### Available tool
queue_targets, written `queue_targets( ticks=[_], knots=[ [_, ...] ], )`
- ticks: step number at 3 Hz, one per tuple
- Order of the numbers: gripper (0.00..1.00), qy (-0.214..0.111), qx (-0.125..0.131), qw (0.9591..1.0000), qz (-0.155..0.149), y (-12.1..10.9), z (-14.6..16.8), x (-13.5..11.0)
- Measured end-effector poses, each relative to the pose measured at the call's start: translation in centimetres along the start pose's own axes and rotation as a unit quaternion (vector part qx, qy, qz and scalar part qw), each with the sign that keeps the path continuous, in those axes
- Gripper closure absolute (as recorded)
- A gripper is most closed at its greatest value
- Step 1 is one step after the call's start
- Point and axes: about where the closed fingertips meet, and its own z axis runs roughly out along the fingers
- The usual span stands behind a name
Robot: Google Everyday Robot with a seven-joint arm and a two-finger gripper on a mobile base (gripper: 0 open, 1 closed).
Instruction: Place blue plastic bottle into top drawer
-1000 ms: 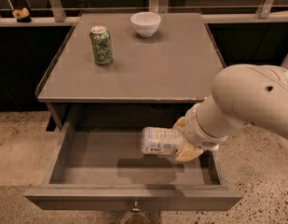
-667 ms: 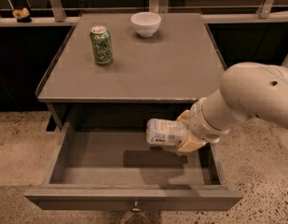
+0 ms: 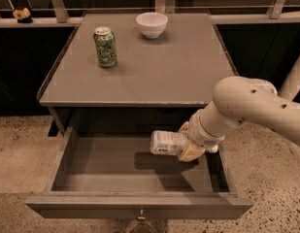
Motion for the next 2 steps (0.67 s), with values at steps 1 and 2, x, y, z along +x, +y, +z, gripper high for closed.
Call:
queue_targets(
  ticks=[1, 2],
  knots=[
    [1.0, 0.0, 0.0, 1.0, 0.0, 0.0, 0.0, 0.0],
    [1.0, -0.009, -0.029, 0.9994, 0.014, 1.1, 2.8, 1.0]
  ],
)
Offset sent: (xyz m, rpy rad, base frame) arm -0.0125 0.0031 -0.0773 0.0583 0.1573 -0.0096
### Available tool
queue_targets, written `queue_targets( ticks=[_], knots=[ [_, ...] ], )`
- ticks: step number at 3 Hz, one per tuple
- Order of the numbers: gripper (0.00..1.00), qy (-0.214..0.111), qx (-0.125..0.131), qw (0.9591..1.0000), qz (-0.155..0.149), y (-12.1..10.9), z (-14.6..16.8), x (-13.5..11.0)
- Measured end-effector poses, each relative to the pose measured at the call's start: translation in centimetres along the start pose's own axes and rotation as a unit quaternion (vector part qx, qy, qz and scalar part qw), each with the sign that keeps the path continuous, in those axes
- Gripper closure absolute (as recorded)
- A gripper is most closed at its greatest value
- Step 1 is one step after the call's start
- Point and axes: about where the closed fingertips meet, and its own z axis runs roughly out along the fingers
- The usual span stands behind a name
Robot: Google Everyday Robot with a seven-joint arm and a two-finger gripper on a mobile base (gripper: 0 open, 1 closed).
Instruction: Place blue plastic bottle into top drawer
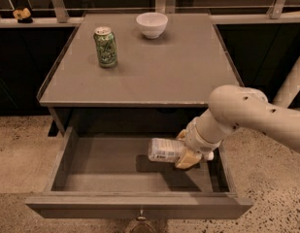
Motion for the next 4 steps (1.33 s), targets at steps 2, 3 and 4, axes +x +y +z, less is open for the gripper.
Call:
queue_targets(
  ticks=[2, 3, 4],
  knots=[
    [1.0, 0.003, -0.051, 0.9982, 0.03, 2.74, 5.74, 2.04],
    [0.82, 0.003, -0.051, 0.9982, 0.03, 2.74, 5.75, 2.04],
    [0.58, 0.003, -0.051, 0.9982, 0.03, 2.74, 5.75, 2.04]
  ],
)
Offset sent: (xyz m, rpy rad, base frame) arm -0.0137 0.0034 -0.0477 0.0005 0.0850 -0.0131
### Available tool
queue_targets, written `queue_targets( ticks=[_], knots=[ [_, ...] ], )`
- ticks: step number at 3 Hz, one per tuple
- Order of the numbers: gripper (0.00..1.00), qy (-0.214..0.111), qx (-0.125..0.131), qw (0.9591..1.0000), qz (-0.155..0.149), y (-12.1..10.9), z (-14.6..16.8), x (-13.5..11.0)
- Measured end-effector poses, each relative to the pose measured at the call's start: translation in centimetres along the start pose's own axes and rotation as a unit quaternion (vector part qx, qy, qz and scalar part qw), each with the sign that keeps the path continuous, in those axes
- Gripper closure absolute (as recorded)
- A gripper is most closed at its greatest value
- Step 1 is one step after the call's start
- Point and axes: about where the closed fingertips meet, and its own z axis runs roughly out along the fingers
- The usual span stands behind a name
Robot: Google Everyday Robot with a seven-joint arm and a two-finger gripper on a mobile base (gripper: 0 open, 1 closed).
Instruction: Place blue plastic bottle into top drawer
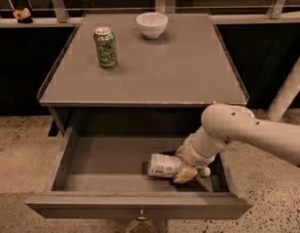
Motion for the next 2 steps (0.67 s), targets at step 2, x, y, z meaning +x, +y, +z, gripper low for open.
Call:
queue_targets(
  ticks=[2],
  knots=[
    [0.12, 0.0, 0.0, 1.0, 0.0, 0.0, 0.0, 0.0]
  ],
)
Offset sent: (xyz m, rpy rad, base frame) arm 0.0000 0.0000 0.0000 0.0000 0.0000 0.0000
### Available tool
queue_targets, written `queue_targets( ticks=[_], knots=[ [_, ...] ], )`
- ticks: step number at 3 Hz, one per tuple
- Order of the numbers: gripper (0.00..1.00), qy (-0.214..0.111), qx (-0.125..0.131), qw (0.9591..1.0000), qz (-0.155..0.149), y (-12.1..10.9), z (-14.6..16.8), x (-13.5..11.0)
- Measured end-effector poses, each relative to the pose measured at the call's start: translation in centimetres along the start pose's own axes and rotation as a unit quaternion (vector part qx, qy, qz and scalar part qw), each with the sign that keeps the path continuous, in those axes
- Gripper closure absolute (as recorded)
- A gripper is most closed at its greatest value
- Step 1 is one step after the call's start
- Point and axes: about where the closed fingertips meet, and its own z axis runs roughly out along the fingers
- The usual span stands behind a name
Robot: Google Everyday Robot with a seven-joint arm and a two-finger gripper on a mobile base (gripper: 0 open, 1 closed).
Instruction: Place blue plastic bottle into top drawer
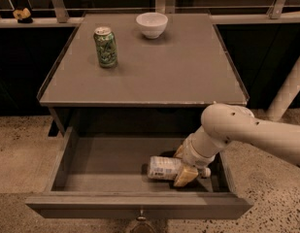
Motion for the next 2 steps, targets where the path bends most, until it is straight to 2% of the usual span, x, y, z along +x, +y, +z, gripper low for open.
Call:
queue_targets(
  ticks=[1, 2],
  knots=[
    [0.0, 0.0, 0.0, 1.0, 0.0, 0.0, 0.0, 0.0],
    [0.0, 0.0, 0.0, 1.0, 0.0, 0.0, 0.0, 0.0]
  ],
)
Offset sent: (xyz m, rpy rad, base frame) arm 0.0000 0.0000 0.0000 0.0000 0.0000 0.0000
